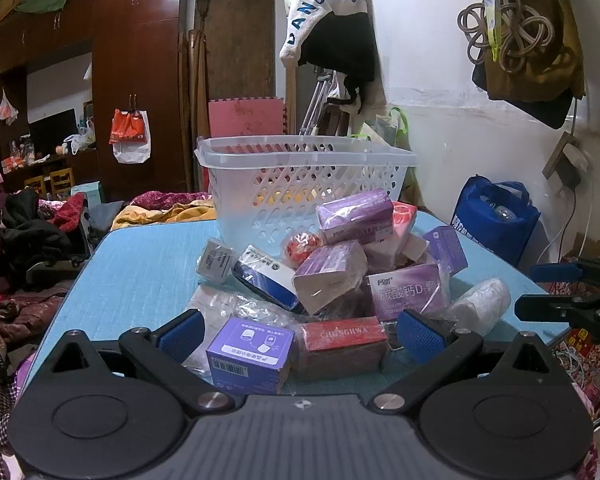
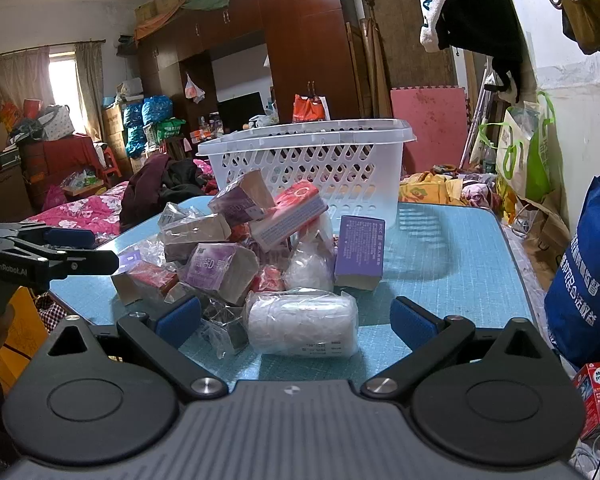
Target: Organize objects
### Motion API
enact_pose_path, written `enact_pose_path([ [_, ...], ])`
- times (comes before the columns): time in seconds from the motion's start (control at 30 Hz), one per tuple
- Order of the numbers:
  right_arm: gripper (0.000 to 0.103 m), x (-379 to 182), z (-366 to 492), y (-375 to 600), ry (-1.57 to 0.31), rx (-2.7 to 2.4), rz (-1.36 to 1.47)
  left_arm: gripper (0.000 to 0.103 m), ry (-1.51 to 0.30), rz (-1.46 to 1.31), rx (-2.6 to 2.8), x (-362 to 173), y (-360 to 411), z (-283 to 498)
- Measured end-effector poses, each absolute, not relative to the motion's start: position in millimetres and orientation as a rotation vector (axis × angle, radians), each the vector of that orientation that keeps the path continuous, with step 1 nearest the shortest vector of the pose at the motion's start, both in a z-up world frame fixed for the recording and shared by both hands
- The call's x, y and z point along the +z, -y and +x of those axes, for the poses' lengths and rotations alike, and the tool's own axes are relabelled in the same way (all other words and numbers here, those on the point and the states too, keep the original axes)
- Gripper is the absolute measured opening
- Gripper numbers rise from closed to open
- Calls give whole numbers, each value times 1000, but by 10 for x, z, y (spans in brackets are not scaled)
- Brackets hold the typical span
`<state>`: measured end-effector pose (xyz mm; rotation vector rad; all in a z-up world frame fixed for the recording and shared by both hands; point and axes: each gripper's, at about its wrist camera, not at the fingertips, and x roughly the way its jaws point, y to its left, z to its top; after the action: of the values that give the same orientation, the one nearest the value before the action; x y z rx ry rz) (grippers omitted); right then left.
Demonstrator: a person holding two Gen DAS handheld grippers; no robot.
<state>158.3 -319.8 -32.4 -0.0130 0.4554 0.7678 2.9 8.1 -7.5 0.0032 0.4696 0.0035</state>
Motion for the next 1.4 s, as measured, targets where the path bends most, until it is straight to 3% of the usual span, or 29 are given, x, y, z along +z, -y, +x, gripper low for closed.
enact_pose_path([
  [0.93,103,-352,1633,3205,-459,759,-11,103,-479,-22,-21,-93,-85,48],
  [1.1,103,-360,1644,3199,-456,731,-18,103,-332,-121,-41,-15,-260,-46],
  [1.3,103,-390,1573,3251,-275,732,6,103,-202,-61,101,-36,-434,47],
  [1.4,103,-447,1559,3221,-217,678,-16,103,-254,-55,153,-130,-538,198],
])
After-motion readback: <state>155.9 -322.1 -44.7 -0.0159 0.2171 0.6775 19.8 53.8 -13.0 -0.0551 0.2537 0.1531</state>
